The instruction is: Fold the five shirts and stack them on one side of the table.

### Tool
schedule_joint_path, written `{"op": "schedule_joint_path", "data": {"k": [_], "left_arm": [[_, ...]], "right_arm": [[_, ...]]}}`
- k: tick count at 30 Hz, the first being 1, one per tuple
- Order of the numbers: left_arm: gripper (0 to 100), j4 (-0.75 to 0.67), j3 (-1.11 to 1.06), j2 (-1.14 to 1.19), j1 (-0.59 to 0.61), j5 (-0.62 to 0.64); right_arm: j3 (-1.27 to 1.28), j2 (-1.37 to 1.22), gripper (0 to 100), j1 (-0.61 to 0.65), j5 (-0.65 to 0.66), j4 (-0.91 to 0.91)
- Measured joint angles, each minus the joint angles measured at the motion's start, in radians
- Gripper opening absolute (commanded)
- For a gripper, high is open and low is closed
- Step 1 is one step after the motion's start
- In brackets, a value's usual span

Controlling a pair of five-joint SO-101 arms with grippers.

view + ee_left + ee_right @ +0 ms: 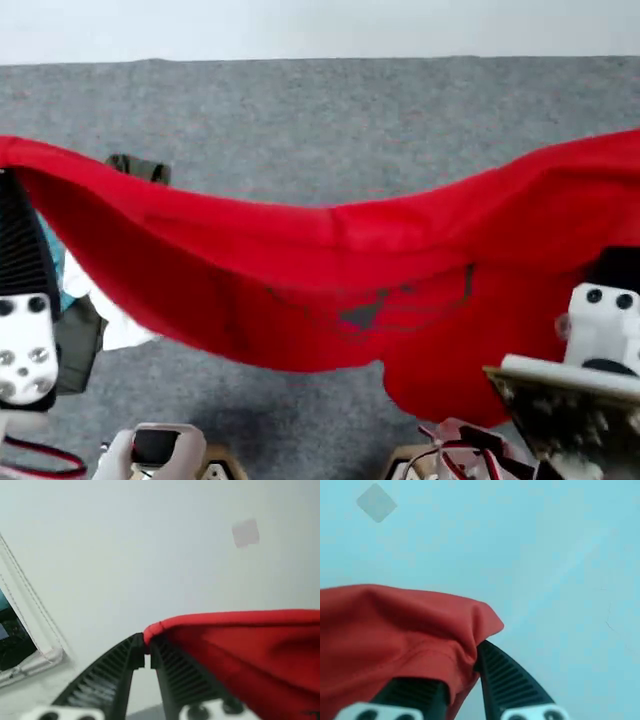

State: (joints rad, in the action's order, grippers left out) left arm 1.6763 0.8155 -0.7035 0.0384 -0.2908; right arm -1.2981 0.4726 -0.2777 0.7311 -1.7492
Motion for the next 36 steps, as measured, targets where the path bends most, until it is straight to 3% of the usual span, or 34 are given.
{"op": "schedule_joint_path", "data": {"k": [10,13,22,32,36], "left_arm": [[0,0.02,-0.339,0.114,-0.003,0.0],[0,-0.029,-0.503,0.19,-0.003,0.0],[0,-0.405,-0.885,0.377,-0.005,0.005],[0,-0.827,-0.961,0.674,-0.003,0.005],[0,-0.919,-0.895,0.804,-0.003,0.008]], "right_arm": [[0.531,-0.021,1.2,0.16,-0.014,0.009],[0.778,-0.044,1.2,0.193,-0.017,0.106],[1.364,-0.147,1.2,0.206,-0.018,0.626],[1.422,-0.35,1.3,0.203,-0.018,1.03],[1.421,-0.425,1.3,0.184,-0.018,1.143]]}}
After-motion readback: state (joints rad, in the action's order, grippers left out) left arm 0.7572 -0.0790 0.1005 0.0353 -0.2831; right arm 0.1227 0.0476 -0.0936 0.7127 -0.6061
